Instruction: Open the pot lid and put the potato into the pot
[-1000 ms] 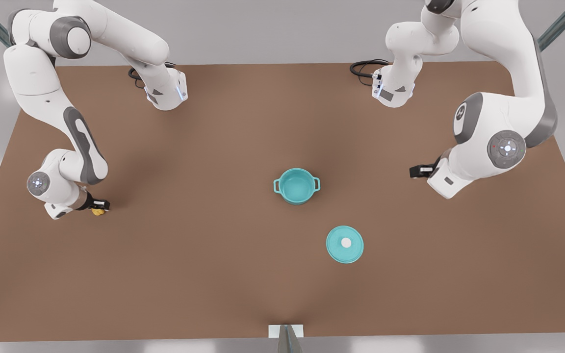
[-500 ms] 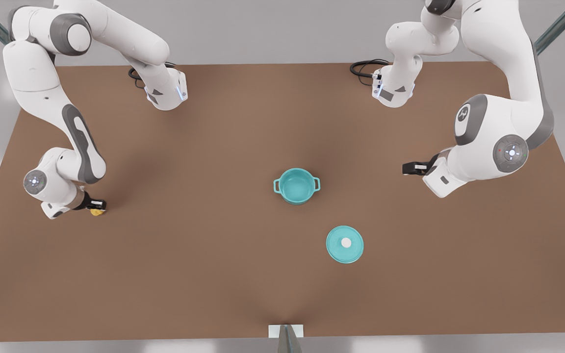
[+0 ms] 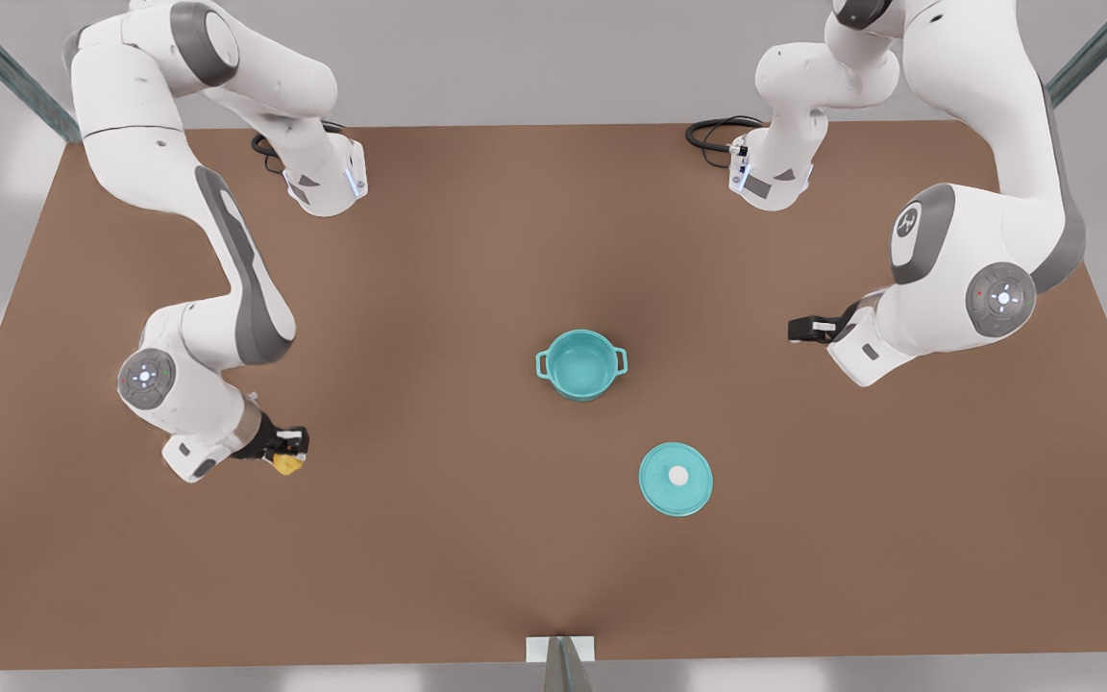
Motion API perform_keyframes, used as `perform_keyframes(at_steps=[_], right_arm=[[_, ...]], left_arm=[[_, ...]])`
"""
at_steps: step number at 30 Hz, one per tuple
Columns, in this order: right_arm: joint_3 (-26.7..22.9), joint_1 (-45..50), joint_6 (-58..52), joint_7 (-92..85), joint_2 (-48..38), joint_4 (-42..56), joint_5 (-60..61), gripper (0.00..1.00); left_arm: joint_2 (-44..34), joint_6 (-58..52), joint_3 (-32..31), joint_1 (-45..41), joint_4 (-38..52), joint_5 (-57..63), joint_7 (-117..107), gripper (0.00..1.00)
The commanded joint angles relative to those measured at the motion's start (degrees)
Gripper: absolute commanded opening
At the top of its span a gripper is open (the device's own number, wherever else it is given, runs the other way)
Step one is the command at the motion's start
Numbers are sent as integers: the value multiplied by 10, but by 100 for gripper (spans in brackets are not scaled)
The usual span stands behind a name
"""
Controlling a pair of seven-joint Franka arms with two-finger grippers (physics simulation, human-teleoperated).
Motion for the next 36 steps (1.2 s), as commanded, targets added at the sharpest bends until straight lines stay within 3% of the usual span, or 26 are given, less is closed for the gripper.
perform_keyframes(at_steps=[1,9,14,25,32,33,36], right_arm=[[0,45,-103,392,6,34,21,52],[-1,260,-117,618,78,138,26,52],[-12,361,-116,704,177,286,28,52],[-10,431,-85,728,259,285,25,53],[-39,446,-58,727,284,289,21,53],[-39,445,-58,723,284,290,21,100],[-43,443,-89,722,254,290,22,100]], left_arm=[[-1,0,0,2,0,2,10,100],[-1,0,0,-1,0,3,10,100],[-1,1,0,-1,0,2,10,100],[-1,0,-1,-1,0,4,10,100],[-1,0,-1,-1,0,4,10,100],[-1,0,-1,-1,0,4,10,100],[0,0,-1,-2,0,4,10,100]])
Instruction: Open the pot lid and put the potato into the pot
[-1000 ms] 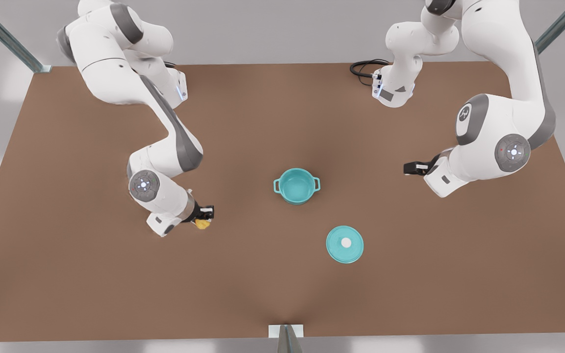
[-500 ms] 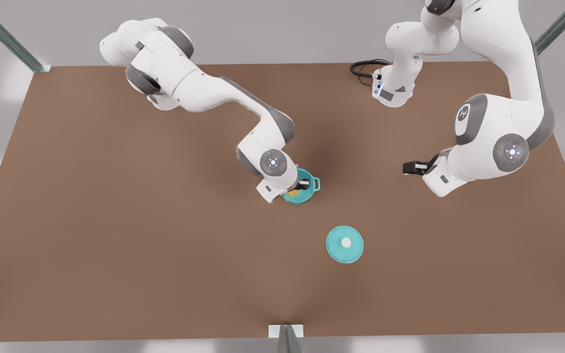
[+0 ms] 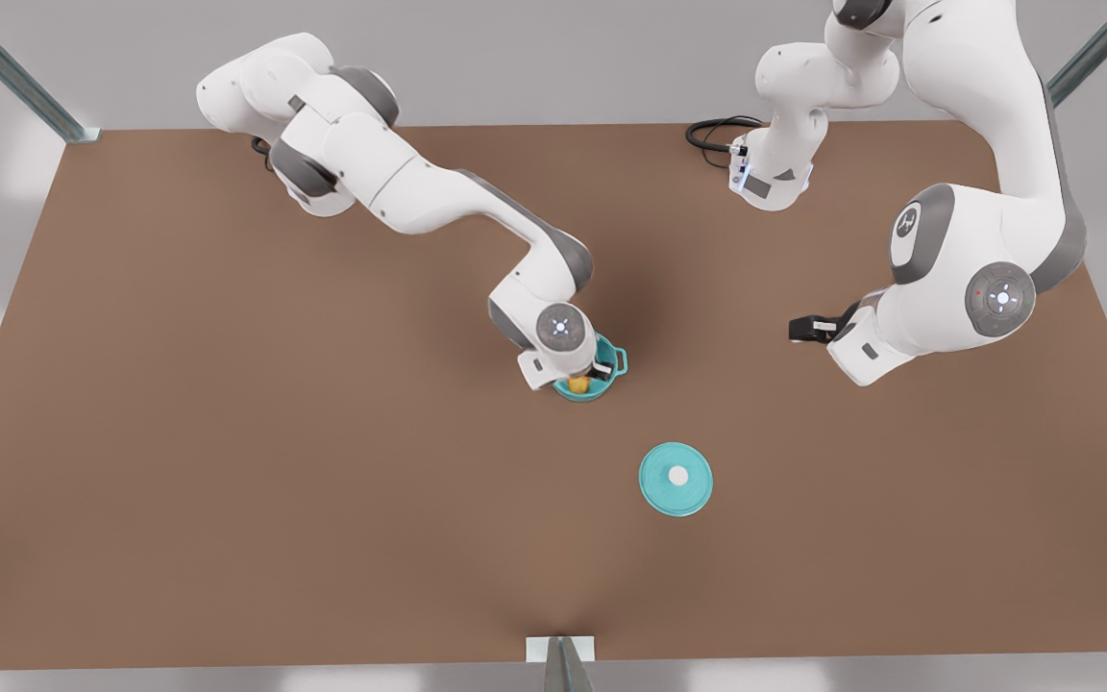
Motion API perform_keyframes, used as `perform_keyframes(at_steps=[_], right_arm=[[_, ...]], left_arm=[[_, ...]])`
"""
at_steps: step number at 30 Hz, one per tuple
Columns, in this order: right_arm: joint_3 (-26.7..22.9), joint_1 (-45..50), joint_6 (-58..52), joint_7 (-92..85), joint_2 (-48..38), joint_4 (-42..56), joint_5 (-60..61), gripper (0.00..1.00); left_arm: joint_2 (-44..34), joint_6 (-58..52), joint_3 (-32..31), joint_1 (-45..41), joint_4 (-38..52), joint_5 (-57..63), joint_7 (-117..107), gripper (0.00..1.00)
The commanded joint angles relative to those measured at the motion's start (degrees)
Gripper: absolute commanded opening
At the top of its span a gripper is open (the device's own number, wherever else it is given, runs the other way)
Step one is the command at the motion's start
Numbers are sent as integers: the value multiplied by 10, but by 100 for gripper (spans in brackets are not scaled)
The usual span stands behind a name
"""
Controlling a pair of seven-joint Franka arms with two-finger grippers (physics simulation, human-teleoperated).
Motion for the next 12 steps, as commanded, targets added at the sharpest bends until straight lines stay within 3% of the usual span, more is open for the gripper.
perform_keyframes(at_steps=[1,3,5,6,7,9,12], right_arm=[[-4,-3,-27,118,-22,0,0,100],[-3,-44,-117,82,-94,0,-3,100],[4,-203,-285,-104,-170,-5,-29,100],[4,-270,-320,-210,-184,-6,-34,100],[4,-370,-336,-400,-214,-41,-57,100],[4,-527,-192,-644,-307,-211,-77,100],[9,-521,-196,-652,-325,-218,-76,100]], left_arm=[[0,0,0,0,0,0,1,100],[0,1,0,1,10,-1,1,100],[0,12,0,-1,13,-7,2,100],[0,15,0,-2,13,-7,4,100],[0,25,0,-2,15,-4,7,100],[0,30,1,0,17,-4,7,100],[0,32,1,0,17,-2,6,100]])
